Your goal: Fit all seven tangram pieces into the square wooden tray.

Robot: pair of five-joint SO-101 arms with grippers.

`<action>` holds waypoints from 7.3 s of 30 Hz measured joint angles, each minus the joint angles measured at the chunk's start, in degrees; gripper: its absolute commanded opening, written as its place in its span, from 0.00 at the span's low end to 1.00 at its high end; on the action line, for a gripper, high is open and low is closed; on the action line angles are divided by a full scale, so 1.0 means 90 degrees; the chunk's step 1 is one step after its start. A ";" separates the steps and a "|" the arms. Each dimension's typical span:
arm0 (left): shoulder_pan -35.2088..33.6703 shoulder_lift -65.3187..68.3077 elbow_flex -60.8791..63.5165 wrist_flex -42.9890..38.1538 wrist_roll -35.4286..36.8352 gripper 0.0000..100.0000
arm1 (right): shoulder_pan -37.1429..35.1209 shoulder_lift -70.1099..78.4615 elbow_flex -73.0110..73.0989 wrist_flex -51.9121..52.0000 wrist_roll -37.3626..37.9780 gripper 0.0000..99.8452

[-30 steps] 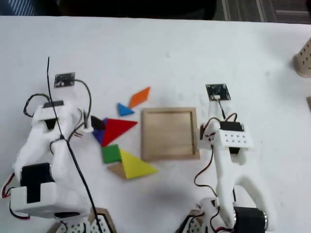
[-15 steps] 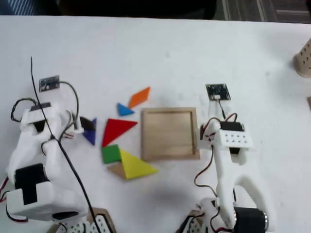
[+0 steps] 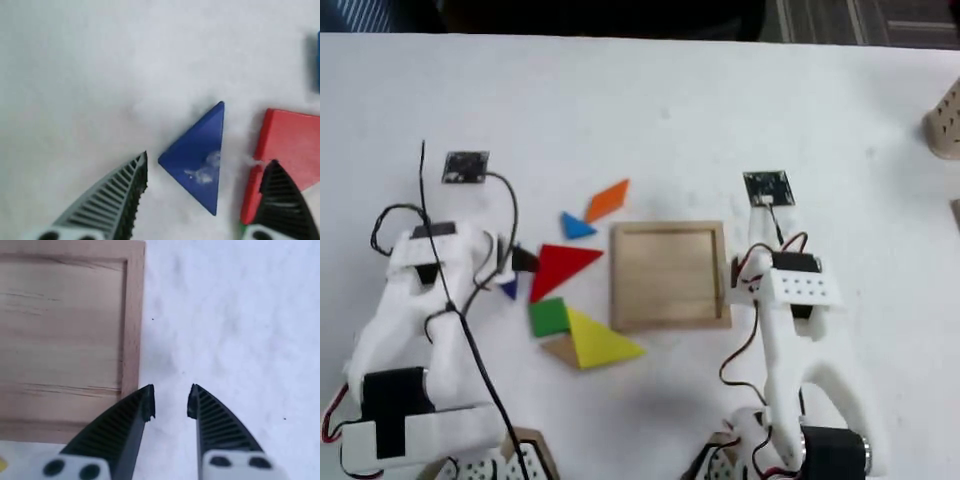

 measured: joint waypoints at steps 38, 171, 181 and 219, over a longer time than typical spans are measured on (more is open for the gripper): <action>0.0215 0.1338 -0.1231 0.0742 -0.0332 0.20 | -0.0010 0.0000 0.0020 -0.0049 0.0000 0.11; 0.4024 0.1162 -0.3419 0.1983 0.1172 0.30 | 0.2276 0.0000 0.0205 -0.0127 0.0010 0.10; 0.2237 0.1084 -0.3018 0.2227 0.1182 0.02 | 0.2276 0.0000 0.0205 -0.0127 0.0225 0.02; -0.1045 -0.0459 0.0498 -0.0498 0.0879 0.04 | -0.2540 0.1924 -0.0879 -0.0879 -0.0342 0.02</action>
